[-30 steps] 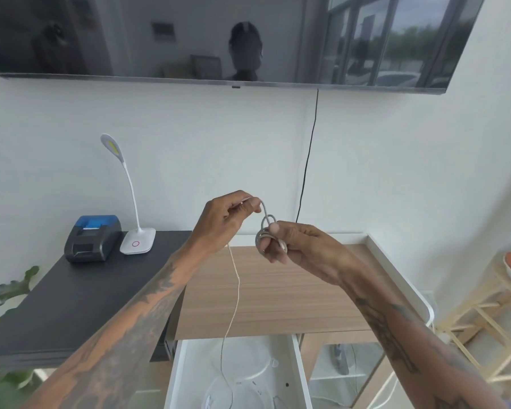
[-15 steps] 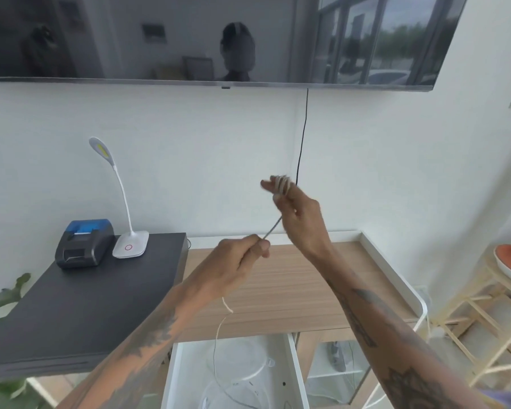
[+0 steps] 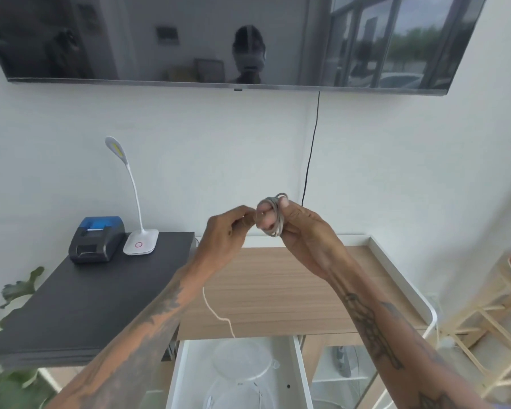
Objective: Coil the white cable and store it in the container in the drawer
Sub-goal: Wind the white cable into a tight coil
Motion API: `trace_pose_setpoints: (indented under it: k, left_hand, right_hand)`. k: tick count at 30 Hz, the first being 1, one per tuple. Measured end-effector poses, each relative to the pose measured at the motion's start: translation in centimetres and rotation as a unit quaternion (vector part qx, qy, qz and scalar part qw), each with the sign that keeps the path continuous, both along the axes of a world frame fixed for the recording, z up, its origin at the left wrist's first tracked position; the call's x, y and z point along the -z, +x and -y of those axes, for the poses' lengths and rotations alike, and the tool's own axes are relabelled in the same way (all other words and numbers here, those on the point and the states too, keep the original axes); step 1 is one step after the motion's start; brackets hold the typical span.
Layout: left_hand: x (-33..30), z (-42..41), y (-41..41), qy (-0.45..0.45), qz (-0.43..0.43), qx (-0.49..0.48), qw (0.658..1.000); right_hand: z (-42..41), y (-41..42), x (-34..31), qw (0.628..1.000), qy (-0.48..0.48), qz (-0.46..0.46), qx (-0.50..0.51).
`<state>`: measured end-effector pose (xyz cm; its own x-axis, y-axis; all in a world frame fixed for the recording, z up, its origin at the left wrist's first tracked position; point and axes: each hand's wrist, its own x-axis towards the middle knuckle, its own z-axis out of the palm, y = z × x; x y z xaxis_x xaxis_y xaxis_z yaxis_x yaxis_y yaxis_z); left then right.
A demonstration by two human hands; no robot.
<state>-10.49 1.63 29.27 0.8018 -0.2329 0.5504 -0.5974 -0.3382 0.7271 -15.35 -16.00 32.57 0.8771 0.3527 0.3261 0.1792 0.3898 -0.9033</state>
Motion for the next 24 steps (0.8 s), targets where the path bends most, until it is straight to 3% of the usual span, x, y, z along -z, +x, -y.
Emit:
trace_pose_setpoints:
  k: [3,6,7,9,10,11,14,18,21,24]
  left_hand:
    - [1.2,1.5,-1.8,0.004,-0.010,0.023,1.000]
    - [1.6,2.0,-3.3,0.069,0.005,0.028,0.997]
    - [1.5,2.0,-3.6,0.104,0.014,0.027,0.994]
    - [1.0,1.8,-4.0,0.161,0.038,0.013,0.986]
    - [0.5,1.5,-3.9,0.188,0.059,-0.003,0.980]
    - [-0.1,1.0,-3.7,0.218,0.083,-0.024,0.972]
    - [-1.7,-1.3,-2.2,0.225,0.091,-0.049,0.969]
    - [-2.3,-3.3,-0.5,0.100,0.050,-0.011,0.994]
    - [-1.1,-2.3,-0.5,0.021,0.006,0.007,1.000]
    - [0.7,-0.5,-1.7,-0.018,-0.041,0.017,0.999]
  right_hand:
    - [-0.1,0.0,-0.2,0.997,-0.006,0.000,0.080]
    - [-0.4,0.0,0.3,0.965,-0.127,0.022,0.230]
    - [-0.5,0.1,0.6,0.934,-0.196,0.060,0.292]
    - [-0.4,0.4,1.3,0.834,-0.366,0.184,0.370]
    - [-0.4,0.6,1.7,0.791,-0.431,0.241,0.362]
    - [-0.2,0.6,1.9,0.771,-0.466,0.277,0.334]
    - [1.2,0.4,1.8,0.821,-0.482,0.222,0.210]
    - [2.4,-0.2,1.3,0.902,-0.417,0.090,0.072]
    - [2.1,-0.7,0.8,0.952,-0.299,0.070,-0.011]
    - [1.4,-1.1,0.0,0.994,-0.106,0.012,-0.027]
